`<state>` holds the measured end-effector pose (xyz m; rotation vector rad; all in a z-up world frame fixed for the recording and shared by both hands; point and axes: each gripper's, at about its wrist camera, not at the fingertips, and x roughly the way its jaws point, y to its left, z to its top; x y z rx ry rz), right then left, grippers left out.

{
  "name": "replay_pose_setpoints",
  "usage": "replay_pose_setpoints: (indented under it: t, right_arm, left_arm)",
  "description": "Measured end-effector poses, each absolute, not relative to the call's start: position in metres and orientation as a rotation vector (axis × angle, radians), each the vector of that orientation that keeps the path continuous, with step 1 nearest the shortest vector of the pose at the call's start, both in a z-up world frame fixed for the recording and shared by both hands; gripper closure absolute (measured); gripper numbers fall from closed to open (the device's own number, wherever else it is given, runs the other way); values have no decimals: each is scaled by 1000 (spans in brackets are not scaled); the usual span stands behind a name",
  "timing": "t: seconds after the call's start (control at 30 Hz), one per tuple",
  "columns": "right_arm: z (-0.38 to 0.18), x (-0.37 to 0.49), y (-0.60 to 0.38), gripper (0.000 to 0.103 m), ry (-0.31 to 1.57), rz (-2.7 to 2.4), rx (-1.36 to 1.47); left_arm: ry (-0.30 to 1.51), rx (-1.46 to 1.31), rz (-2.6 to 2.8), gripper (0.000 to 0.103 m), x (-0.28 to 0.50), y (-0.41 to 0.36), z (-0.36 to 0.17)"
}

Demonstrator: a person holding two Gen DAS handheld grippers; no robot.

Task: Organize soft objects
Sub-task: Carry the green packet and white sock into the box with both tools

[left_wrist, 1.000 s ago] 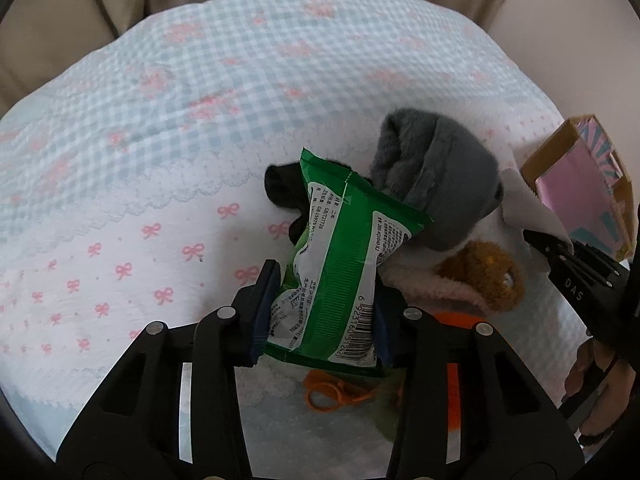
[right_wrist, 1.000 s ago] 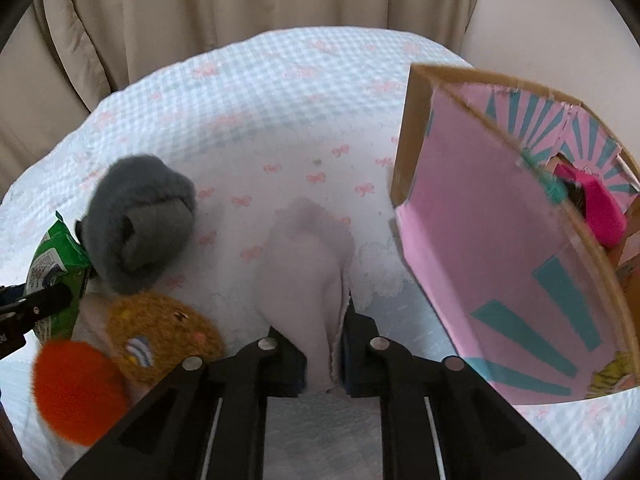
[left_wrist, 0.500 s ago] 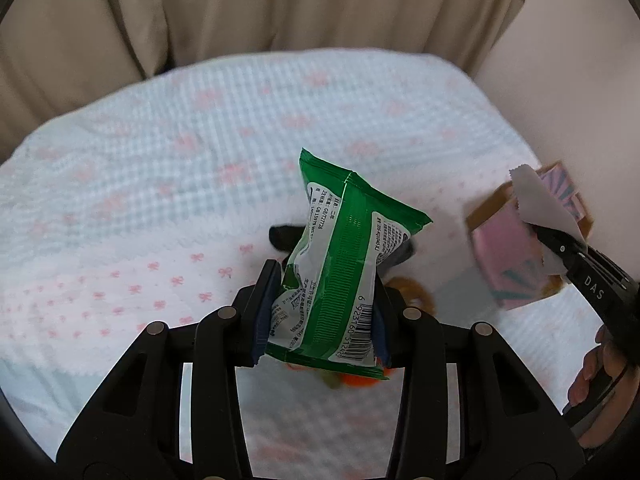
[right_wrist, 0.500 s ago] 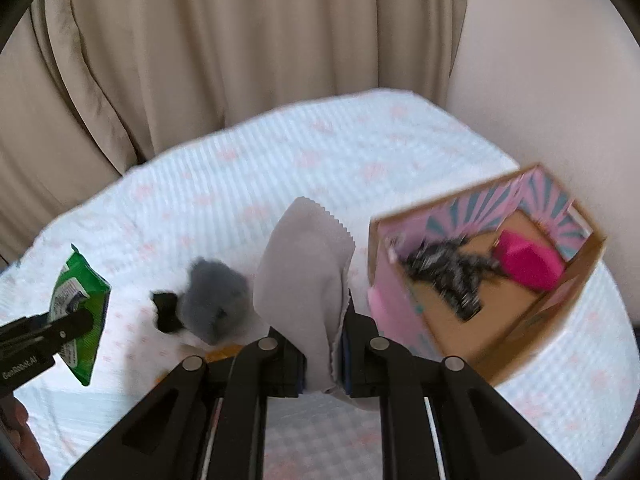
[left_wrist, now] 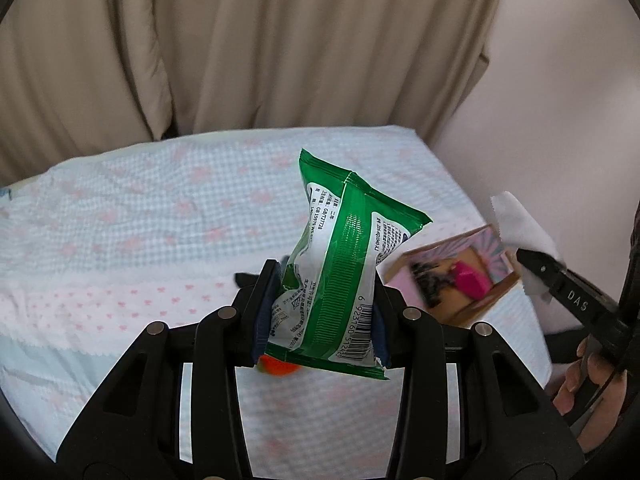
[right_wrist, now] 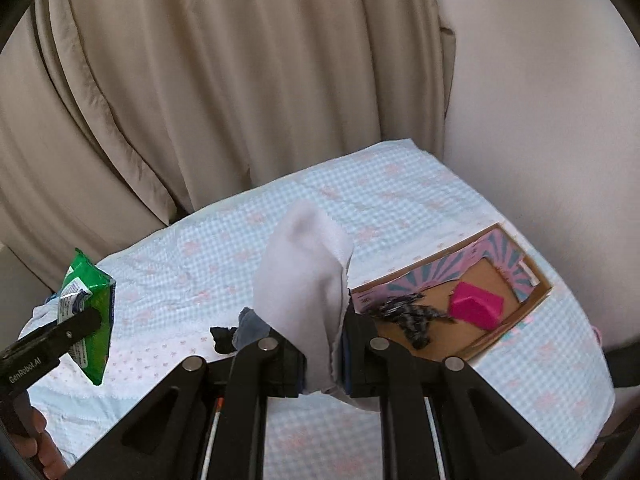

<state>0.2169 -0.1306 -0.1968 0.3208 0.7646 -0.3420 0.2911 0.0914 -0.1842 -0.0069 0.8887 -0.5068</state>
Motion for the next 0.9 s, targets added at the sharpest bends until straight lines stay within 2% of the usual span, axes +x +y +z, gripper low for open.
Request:
replay_pose_setpoints:
  t: [0.17,0.4,0.67,0.9]
  right_arm:
    - [-178,192,-170,91,786,-311,323]
    - [-168,169,-246,91,847,-237,287]
    - [-185,168,-333,91,924,-144,222]
    - [-224,191,-385,91,1023,-85,203]
  left_arm:
    - [864,-19,-499,66,258,49,-158]
    - [884,-68,-443,66,221,-28,-150]
    - [950,-139,-362,66,203,-120,-186]
    - [1058,-152,-314,66,210,-174,-229]
